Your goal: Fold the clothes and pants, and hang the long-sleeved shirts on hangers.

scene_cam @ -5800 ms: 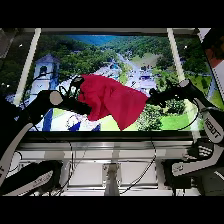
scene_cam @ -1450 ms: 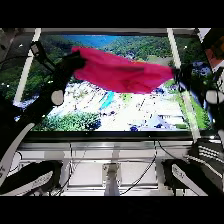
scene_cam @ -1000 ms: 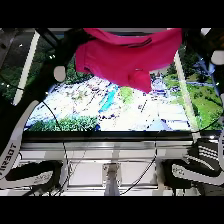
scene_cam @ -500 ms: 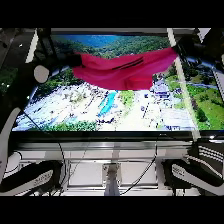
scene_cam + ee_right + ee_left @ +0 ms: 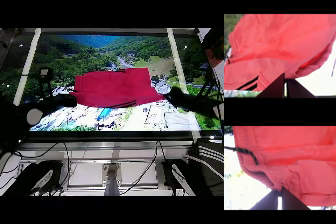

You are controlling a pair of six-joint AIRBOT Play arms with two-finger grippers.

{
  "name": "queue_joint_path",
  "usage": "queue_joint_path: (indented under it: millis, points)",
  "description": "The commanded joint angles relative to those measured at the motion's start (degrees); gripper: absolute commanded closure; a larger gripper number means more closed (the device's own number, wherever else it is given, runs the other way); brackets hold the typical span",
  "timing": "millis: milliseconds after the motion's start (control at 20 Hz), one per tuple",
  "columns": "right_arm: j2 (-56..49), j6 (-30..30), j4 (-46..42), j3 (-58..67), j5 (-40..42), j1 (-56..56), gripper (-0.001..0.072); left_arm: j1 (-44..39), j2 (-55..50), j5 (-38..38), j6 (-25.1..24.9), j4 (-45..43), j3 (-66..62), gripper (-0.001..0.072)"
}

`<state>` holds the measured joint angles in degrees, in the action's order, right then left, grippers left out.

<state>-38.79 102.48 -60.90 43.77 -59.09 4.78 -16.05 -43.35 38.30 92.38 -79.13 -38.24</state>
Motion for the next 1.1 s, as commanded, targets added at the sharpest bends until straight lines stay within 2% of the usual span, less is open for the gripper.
queue_joint_path:
  millis: [0,150,300,450,600,750,850,1050]
  points:
    - [8.74,4.37,-4.17,-6.34,-8.22,-0.17,0.0708,-0.04,9.66,4.96,0.39,0.28,8.74,0.0692]
    - [13.18,5.70,-5.81,-6.86,-17.66,-0.17,0.0708,-0.04,17.05,12.02,0.37,0.26,12.00,0.0692]
    - [16.65,7.91,-5.79,-6.56,-21.62,-0.17,0.0708,-0.04,23.78,18.21,0.35,0.11,12.68,0.0691]
    - [16.39,8.74,-5.77,-3.13,-19.17,-0.17,0.0709,-0.04,28.39,19.37,0.33,0.31,12.66,0.0692]
    - [10.67,7.67,-5.25,5.20,-15.19,-0.17,0.0709,-0.04,27.93,18.75,0.13,2.14,12.20,0.0692]
    - [-1.31,1.31,0.02,14.21,-12.76,-0.20,0.0709,-0.04,23.61,13.53,0.17,4.96,12.17,0.0692]
    - [-10.93,-2.89,2.84,18.84,-9.79,-0.20,0.0709,0.04,18.88,4.74,1.16,7.15,12.07,0.0692]
    - [-27.98,-5.38,6.84,27.32,0.04,-0.20,0.0709,0.04,5.33,-16.31,9.86,7.82,8.76,0.0692]
